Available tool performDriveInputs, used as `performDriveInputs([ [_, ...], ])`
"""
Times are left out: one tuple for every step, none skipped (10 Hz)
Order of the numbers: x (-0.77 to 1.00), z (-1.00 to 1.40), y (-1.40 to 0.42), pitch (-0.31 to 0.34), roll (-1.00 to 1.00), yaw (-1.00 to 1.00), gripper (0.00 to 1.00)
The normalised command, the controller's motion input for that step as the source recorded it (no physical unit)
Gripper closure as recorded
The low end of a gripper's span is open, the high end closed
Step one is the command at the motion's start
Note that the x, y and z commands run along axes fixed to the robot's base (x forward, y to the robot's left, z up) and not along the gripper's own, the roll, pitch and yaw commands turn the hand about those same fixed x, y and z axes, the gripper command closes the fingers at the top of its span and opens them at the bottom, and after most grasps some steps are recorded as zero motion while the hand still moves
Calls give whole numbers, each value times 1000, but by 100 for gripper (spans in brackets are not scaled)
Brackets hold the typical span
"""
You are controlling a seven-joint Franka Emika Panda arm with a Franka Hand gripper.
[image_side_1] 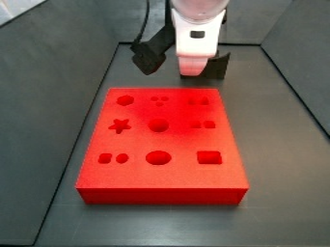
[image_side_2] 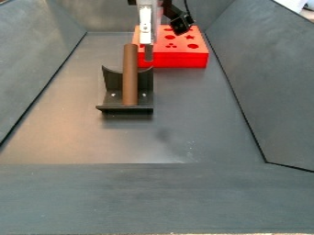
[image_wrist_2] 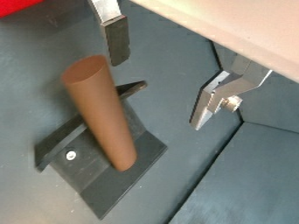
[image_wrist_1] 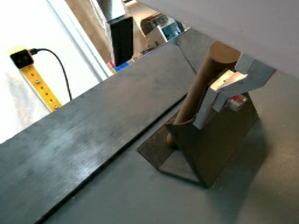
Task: Pick up the oval object. Move up. Place the oval object on the fixture. Regrasp the oval object. Move to above the board. Insert the oval object.
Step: Regrasp the oval object.
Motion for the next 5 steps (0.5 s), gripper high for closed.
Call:
performDriveInputs([
  [795, -34, -28, 127, 123, 86, 0],
  [751, -34, -29, 125, 126, 90, 0],
  [667, -32, -32, 119, 130, 94, 0],
  [609, -32, -34, 112, 129, 94, 0],
  [535, -34, -33, 106, 129, 95, 0],
])
